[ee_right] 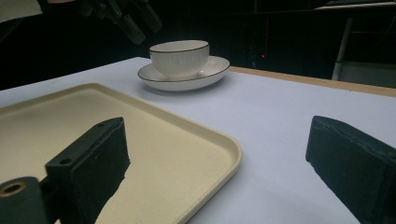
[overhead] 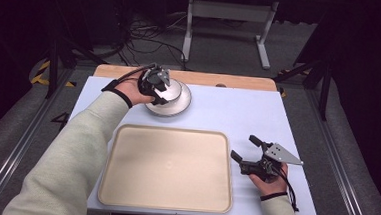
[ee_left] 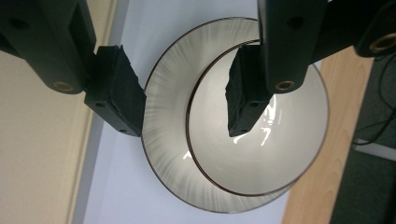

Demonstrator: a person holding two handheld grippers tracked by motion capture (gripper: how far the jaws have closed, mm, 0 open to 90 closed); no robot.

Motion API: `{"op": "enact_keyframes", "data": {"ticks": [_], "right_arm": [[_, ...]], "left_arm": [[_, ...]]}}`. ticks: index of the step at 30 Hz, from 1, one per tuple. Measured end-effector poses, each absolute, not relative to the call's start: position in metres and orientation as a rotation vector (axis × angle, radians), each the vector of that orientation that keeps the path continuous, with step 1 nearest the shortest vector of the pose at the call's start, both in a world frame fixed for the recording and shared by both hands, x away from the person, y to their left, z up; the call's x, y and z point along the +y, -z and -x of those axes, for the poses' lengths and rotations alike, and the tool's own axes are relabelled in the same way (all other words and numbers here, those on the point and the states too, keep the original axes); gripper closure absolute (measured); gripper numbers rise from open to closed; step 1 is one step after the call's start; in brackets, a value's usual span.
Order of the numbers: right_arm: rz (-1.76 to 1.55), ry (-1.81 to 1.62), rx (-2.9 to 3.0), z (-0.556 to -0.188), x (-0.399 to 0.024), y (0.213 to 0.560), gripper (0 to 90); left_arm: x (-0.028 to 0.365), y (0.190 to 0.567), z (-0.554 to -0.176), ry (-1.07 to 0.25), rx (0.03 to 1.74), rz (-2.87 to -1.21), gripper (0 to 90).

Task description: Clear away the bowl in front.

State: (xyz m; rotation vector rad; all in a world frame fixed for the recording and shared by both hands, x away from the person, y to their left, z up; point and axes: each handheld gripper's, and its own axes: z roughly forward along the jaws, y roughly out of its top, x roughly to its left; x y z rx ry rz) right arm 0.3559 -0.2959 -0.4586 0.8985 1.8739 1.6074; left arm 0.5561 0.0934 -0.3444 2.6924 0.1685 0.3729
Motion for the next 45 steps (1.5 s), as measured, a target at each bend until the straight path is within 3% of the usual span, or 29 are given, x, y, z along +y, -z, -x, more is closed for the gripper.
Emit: {"op": "enact_keyframes", "data": {"ticks": [15, 28, 33, 45], "right_arm": [[-0.897, -1.611, 1.876, -0.356, -0.296, 0.459, 6.2], [-0.892, -1.614, 1.868, -0.355, -0.296, 0.459, 6.3], [-0.894, -1.618, 1.868, -0.355, -0.296, 0.459, 6.5], [-0.891, -1.618, 1.870, -0.356, -0.297, 0.459, 6.9]], "left_arm": [[0.086, 0.362, -0.561, -0.362, 0.166, -2.745, 46.0], [0.078, 0.382, -0.569, -0.383, 0.182, -2.809, 53.9], [0.075, 0.386, -0.571, -0.425, 0.197, -2.824, 51.6], [0.072, 0.393, -0.572, -0.393, 0.187, -2.877, 64.5]]}}
